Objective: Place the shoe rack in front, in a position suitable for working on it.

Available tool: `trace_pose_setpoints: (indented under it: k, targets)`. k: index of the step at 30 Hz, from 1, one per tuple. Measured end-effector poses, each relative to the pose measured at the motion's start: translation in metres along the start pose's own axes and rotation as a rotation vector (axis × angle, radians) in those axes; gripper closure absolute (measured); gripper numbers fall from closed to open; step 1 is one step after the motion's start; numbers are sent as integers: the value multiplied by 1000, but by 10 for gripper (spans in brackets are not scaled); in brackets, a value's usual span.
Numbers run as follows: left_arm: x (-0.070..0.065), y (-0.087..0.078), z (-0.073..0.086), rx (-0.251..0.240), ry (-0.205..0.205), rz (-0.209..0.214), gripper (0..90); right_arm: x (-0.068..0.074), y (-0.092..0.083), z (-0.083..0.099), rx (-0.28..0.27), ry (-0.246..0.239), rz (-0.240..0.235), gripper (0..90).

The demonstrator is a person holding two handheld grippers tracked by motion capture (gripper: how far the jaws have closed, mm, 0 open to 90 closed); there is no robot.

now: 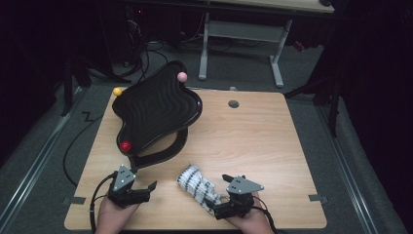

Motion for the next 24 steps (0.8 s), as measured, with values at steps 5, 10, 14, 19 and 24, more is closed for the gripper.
trace_pose_setpoints:
  k: [5,10,14,19,24]
  targets:
    - [0,-1,-1,-7,1,-7,156,7,15,4,51,6,-7,59]
    - [0,-2,-1,-8,-1,-2,161,8,24,7,78,-25,16,192]
    - [-1,-2,-1,-10,4,2,173,4,36,15,144,7,29,427]
    - [0,-2,-1,-12,5,5,186,2,44,23,221,-2,36,634]
    - [0,-2,-1,-10,9,6,192,4,42,20,200,0,28,757]
Point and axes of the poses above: each handheld gripper's, and its own axes: y roughly forward along the jaws, z roughly out of its underside, x roughly to its left, the point moved 6 cm from there along y, roughly forward along the jaws, and after that the axes turned 13 degrees about -z, right-handed, at the moved point
